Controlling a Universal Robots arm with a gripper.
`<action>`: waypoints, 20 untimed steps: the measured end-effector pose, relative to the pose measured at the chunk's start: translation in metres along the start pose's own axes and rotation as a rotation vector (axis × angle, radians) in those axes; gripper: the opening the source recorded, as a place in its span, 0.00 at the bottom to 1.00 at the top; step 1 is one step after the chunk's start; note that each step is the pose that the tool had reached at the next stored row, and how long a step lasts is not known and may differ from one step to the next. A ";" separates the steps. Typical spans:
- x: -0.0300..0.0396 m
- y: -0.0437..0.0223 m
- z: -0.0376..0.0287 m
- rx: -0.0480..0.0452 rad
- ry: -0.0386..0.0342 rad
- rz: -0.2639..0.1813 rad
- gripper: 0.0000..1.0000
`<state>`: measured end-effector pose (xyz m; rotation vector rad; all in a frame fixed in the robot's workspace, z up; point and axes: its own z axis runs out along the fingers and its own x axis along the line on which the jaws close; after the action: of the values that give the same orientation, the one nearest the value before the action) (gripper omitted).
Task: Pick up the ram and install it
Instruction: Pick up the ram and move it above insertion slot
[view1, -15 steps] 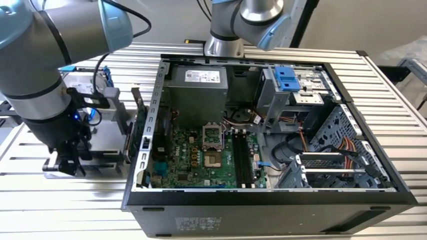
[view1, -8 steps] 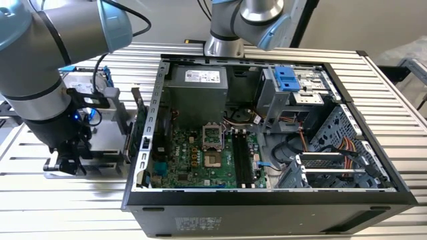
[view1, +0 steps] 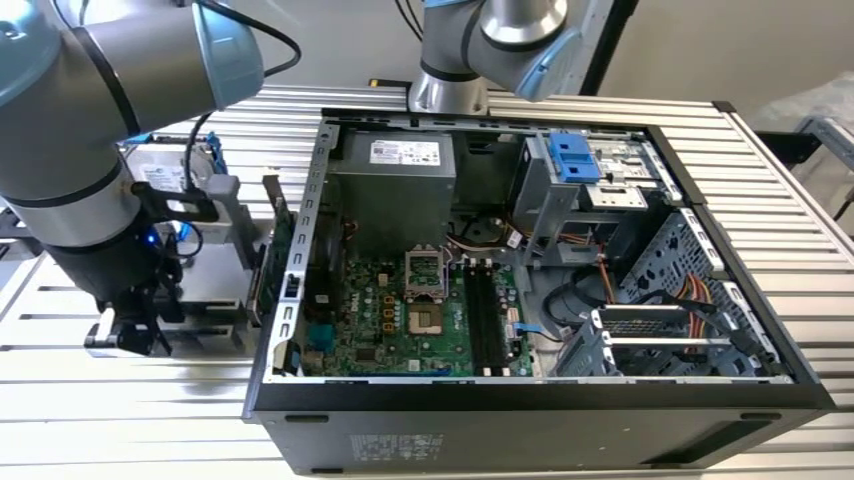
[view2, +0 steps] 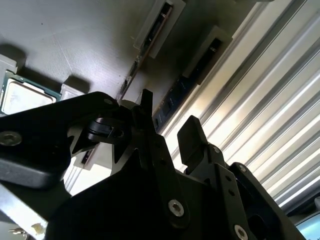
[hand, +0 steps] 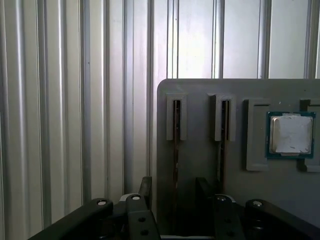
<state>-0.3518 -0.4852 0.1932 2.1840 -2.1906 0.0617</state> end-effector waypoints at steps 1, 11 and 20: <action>0.0001 0.0000 0.0002 0.0001 -0.0001 0.000 1.00; 0.0002 0.0000 0.0003 0.0000 -0.0020 0.000 0.00; 0.0002 0.0000 0.0003 0.0000 -0.0059 0.000 0.00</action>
<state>-0.3518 -0.4854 0.1929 2.1871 -2.1937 0.0553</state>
